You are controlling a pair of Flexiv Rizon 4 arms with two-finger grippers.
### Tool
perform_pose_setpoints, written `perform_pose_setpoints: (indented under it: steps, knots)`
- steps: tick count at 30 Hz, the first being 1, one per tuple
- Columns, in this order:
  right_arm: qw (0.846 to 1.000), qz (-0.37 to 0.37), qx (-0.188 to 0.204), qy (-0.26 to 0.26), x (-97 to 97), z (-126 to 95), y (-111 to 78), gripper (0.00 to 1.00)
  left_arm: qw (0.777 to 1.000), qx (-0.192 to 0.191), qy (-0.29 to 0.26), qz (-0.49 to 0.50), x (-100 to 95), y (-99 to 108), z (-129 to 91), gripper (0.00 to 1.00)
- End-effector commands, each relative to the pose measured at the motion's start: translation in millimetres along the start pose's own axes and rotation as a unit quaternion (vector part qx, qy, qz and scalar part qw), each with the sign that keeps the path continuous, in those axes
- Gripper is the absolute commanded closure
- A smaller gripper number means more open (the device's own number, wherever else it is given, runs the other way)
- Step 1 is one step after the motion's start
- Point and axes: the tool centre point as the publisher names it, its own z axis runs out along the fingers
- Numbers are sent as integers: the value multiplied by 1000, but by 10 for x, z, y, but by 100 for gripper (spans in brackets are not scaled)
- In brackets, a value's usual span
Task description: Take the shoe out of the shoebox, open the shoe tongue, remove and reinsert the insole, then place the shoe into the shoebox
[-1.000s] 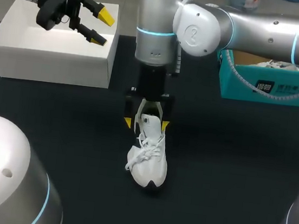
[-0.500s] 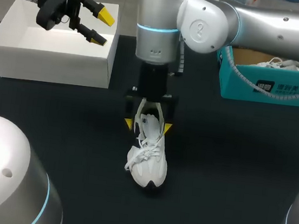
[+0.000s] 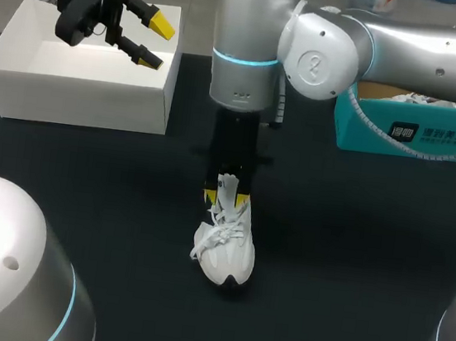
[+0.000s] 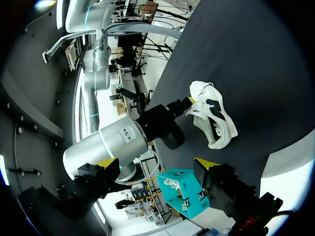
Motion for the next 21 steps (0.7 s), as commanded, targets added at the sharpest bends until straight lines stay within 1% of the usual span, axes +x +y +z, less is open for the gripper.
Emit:
perform_pose_setpoints:
  steps: [1,5,11,13,14,16,18,21]
  knots:
    - [1000,-4,3,2,-26,32,107,100,1000,2,1,0,-1,8,-7,0]
    - [1000,-8,0,-3,-77,69,227,100,1000,2,1,0,-1,8,-7,0]
    - [1000,-8,3,-9,-182,166,348,100,1000,2,1,0,-1,8,-7,0]
    - [1000,-7,5,-10,-196,172,360,100,1000,2,1,0,-1,8,-7,0]
    - [1000,-9,-2,-6,-207,171,366,100,1000,2,1,0,-1,8,-7,0]
    - [1000,-10,-3,-7,-221,163,377,100,1000,2,1,0,-1,8,-7,0]
    - [1000,-14,-5,-13,-202,119,381,100,1000,2,1,0,-1,8,-7,0]
    - [1000,-10,-14,-21,-175,10,304,100,1000,2,1,0,-1,8,-7,0]
